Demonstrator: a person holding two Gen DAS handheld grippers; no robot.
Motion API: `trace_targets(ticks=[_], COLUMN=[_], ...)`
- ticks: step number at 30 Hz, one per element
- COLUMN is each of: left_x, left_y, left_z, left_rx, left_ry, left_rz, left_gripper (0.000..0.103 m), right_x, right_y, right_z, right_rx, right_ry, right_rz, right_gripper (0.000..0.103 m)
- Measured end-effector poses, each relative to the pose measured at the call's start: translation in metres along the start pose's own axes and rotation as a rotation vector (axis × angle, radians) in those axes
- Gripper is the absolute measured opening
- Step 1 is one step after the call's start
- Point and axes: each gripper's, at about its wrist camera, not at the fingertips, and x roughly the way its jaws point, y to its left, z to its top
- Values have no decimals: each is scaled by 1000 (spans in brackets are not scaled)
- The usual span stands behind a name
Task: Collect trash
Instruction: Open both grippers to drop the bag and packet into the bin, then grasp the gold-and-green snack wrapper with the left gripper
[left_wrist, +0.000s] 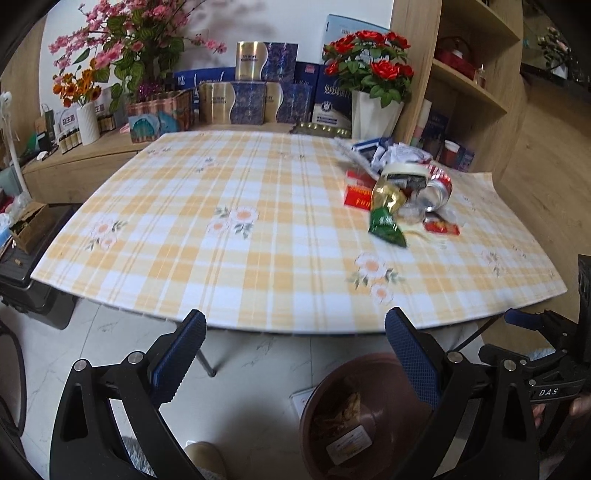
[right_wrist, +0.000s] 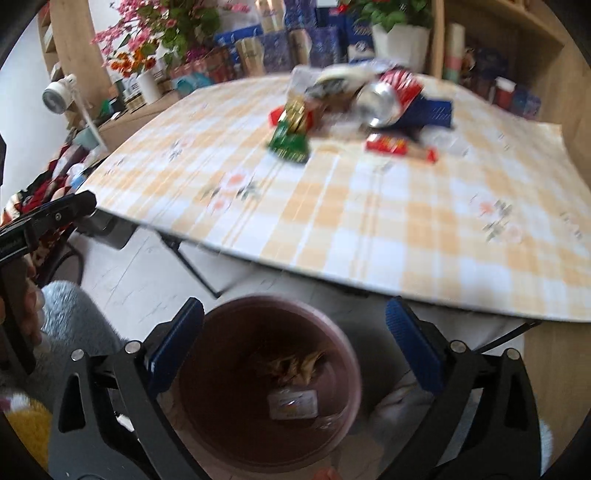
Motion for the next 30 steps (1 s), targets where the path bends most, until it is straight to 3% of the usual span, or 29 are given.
trace_targets(ticks=[13, 17, 30], left_x=[0, 5, 30], left_y=[-32, -38, -52], left_z=[41, 45, 52], left_rx=[73, 83, 105], left_ry=[-60, -53, -11], left_rz=[-49, -60, -90], left_gripper=[95, 95, 95], right_x=[-15, -15, -14], right_y=[-37, -46, -62], right_z=[33, 40, 57], right_rx=[98, 122, 111], right_ry=[-59, -34, -12], right_rz=[-13, 3, -95], right_gripper=[97, 97, 97])
